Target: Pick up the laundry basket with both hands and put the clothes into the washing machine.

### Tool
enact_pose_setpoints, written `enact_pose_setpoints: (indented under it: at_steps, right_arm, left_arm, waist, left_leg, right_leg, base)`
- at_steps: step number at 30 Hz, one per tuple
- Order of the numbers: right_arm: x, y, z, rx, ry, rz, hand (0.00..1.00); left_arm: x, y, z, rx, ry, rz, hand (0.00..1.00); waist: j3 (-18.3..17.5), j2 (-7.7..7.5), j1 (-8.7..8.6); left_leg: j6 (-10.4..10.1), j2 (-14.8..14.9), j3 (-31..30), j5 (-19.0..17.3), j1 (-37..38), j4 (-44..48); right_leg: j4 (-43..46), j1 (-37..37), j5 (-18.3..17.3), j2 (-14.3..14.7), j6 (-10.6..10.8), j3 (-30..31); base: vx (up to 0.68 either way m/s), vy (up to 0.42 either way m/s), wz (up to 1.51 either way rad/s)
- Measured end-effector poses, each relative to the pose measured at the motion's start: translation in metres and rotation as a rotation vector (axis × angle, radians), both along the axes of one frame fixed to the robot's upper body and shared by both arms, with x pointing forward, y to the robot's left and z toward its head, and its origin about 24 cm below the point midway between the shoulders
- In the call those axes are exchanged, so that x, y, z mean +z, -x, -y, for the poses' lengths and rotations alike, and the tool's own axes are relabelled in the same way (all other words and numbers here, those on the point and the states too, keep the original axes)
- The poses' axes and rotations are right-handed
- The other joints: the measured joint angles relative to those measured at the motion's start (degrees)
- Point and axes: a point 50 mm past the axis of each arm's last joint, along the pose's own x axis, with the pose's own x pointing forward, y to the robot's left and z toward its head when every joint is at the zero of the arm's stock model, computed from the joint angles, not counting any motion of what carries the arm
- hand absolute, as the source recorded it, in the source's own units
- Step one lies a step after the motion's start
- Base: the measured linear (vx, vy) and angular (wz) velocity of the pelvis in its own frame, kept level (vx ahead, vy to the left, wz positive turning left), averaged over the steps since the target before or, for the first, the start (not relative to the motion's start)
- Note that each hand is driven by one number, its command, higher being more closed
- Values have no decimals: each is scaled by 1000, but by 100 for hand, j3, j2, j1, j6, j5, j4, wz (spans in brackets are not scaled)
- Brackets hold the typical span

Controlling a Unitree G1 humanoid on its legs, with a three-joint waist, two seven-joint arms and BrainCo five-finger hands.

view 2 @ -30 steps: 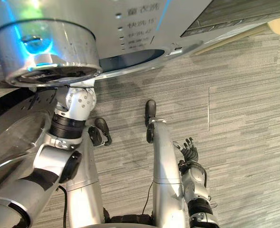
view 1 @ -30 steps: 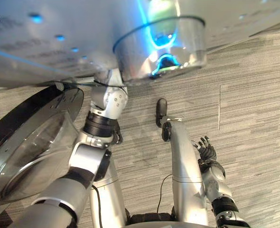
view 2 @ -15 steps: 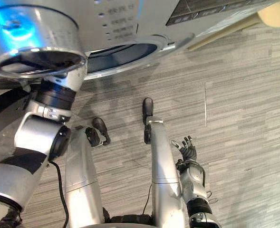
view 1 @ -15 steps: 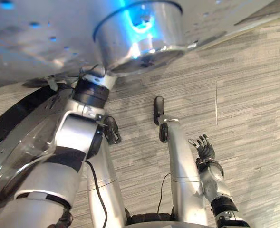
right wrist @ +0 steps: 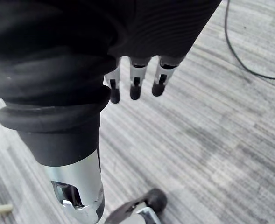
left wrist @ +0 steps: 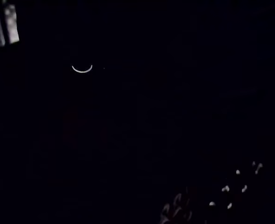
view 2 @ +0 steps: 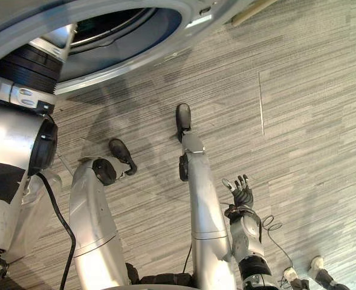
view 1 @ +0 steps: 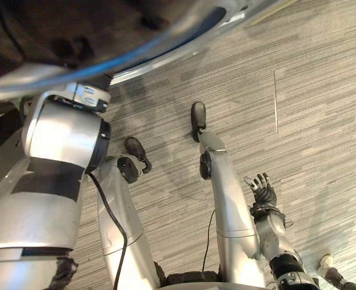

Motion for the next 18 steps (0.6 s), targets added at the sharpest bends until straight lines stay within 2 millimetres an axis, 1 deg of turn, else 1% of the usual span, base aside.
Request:
enact_pose_setpoints:
  at_steps: [2,4,6,7,9,11,15,17,18]
  right_arm:
    - [-1,1,1,-8,-30,4,0]
    - [-1,2,2,-6,-34,6,0]
    - [-2,2,2,-11,-44,5,0]
    - [-2,2,3,-14,-48,3,0]
    - [-4,3,3,-2,-45,-8,0]
    - [-4,3,2,7,-41,-13,0]
    - [-5,2,1,37,-32,-15,0]
    - [-5,2,1,48,-11,-19,0]
    - [-5,2,1,50,-8,-20,0]
  left_arm:
    - [-3,-2,3,70,-66,-10,0]
    - [-12,-8,2,114,-94,-38,0]
    - [-32,-20,-2,151,-92,-120,0]
    - [-38,-24,-2,155,-87,-149,0]
    - [-62,-37,-9,167,-47,-257,0]
    - [-76,-44,-14,171,-19,-322,0]
    - [-96,-52,-16,140,6,-412,0]
    - [-116,-59,-15,119,19,-485,0]
    - [-123,-60,-14,113,22,-506,0]
  waist:
    - [3,6,-33]
    - [6,11,-23]
    - [7,12,-32]
    - [7,12,-37]
    - [8,10,-17]
    - [9,10,-2]
    - [9,10,42]
    - [9,10,61]
    - [9,10,66]
  left_leg:
    - [15,-77,-5,9,0,3]
    - [9,-93,-43,12,1,6]
    - [-24,-157,-74,29,17,-21]
    - [-42,-185,-76,40,22,-28]
    - [-63,-185,-101,49,23,-26]
    - [-79,-183,-124,55,23,-27]
    - [-106,-183,-195,74,23,-26]
    - [-129,-198,-273,90,48,-28]
    - [-133,-208,-292,92,65,-32]
  right_leg:
    - [127,-40,-23,-77,-3,-18]
    - [207,-49,-93,-100,-48,-54]
    - [325,-73,-191,-169,-70,-84]
    - [369,-88,-213,-188,-70,-83]
    - [416,-104,-258,-195,-107,-106]
    - [436,-104,-272,-195,-126,-128]
    - [474,-77,-273,-208,-128,-185]
    - [504,-24,-300,-244,-164,-259]
    - [518,-3,-315,-255,-177,-278]
  base:
    - [-14,8,19]
    - [-18,-16,19]
    - [-18,-27,21]
    - [-26,-30,22]
    - [-27,-24,11]
    - [-12,-7,2]
    - [-3,0,1]
    - [-12,2,9]
    - [-13,-2,21]
